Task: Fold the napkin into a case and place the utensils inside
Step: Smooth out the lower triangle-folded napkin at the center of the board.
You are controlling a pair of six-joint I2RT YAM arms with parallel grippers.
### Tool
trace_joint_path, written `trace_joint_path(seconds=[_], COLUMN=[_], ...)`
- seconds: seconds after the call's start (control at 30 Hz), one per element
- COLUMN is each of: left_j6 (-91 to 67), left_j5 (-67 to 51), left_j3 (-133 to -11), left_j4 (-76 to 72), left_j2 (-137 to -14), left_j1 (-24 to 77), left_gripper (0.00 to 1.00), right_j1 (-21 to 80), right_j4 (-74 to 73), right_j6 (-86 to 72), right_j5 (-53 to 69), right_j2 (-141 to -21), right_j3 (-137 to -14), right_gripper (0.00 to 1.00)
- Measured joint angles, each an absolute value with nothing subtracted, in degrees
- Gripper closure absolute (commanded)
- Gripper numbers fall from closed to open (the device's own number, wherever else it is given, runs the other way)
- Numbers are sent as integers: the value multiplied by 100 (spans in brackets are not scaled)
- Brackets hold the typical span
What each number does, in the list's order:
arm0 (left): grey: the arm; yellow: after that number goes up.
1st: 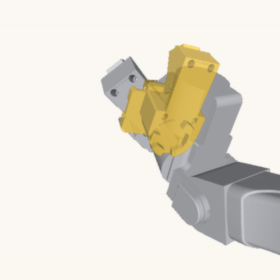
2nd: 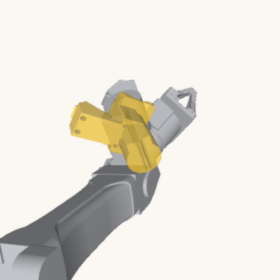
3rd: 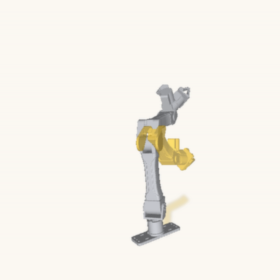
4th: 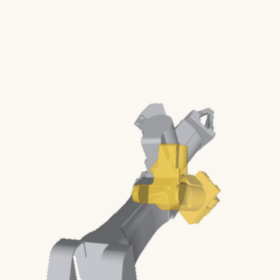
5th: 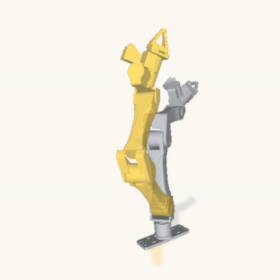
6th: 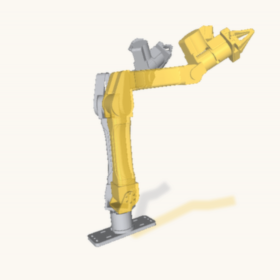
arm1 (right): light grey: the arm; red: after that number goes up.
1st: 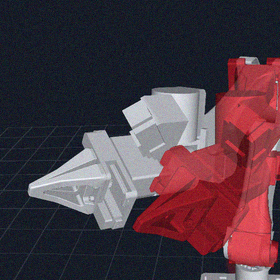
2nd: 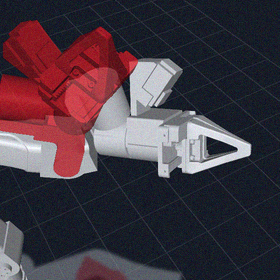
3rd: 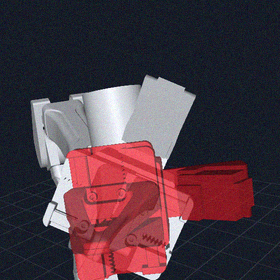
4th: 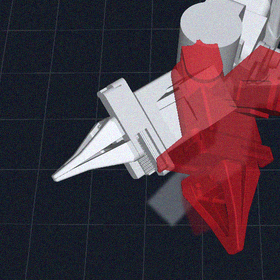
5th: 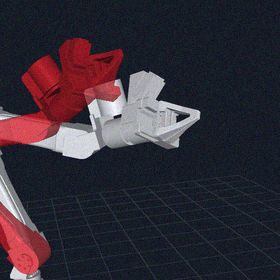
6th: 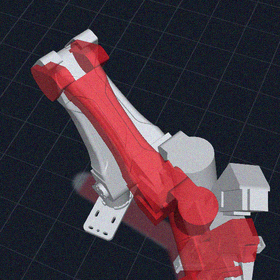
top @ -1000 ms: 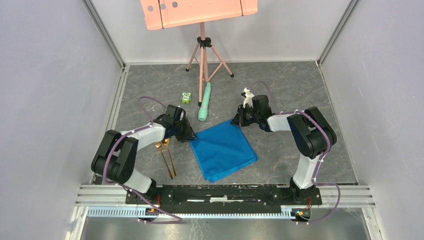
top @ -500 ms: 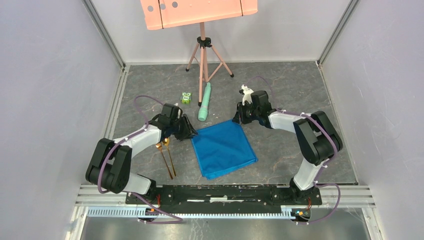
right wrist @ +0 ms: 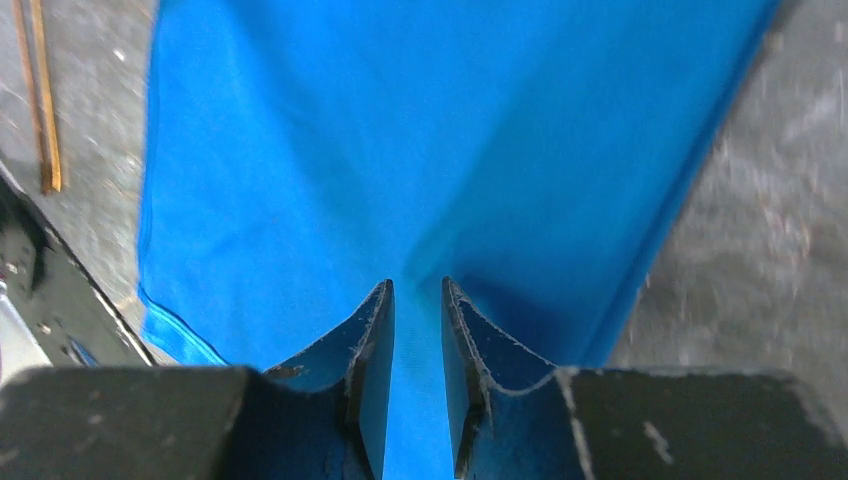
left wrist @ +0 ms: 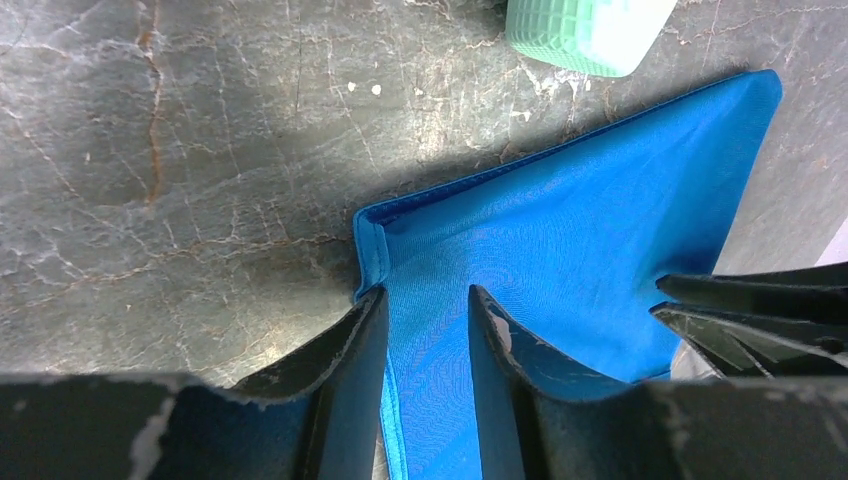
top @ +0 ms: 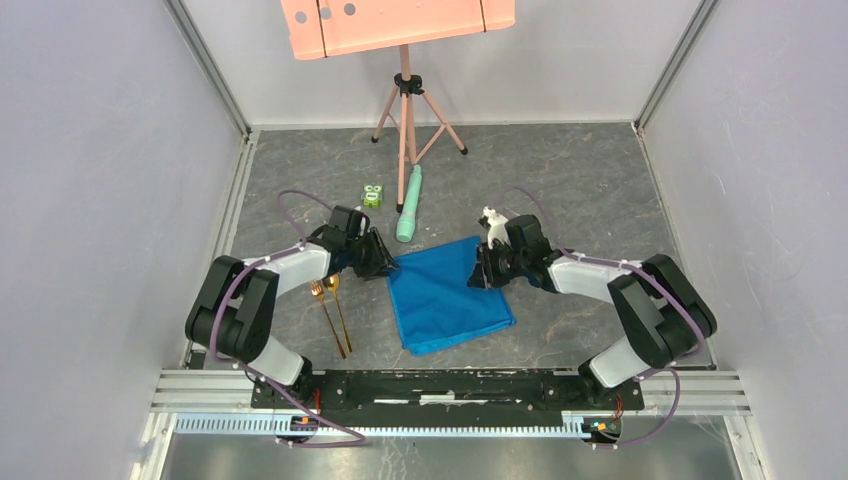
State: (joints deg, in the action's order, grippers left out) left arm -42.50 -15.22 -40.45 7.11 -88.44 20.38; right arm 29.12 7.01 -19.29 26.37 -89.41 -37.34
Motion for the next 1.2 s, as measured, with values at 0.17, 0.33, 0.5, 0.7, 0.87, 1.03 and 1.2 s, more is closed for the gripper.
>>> trace_joint_path(seconds=[0.17, 0.33, 0.5, 0.7, 0.87, 1.03, 1.2], left_j6=[-4239, -4237, -4237, -4235, -4235, -4235, -4235], left_j5=[-1579, -1822, -2036, -2309, -2418, -2436, -2436], left_j3=[-4003, -4018, -4119, -4130, -4130, -4130, -4130], left_j4=[904, 1129, 1194, 1238, 1238, 1240, 1282], left_j2=[-8604, -8246, -8165, -8162, -8160, -8138, -7933], left_j1=[2036, 2036, 2036, 2064, 2228, 2331, 2340], left_gripper=[48, 44, 40, 39, 39, 39, 39], right_j1=[2915, 3072, 3188, 3155, 3085, 3085, 3085], right_j4=[25, -342, -377, -760, -1155, -1846, -2504], right_j6=[-1693, -1551, -1632, -1772, -1780, -1728, -1658], right_j5=[2320, 2222, 2237, 1649, 1142, 972, 585], right_j2=[-8259, -7575, -7098, -6696, -6329, -5970, -6069], right_j3=[-3400, -3361, -2825, -2346, -2344, -2617, -3028], right_gripper=[67, 66, 66, 63, 47, 37, 34])
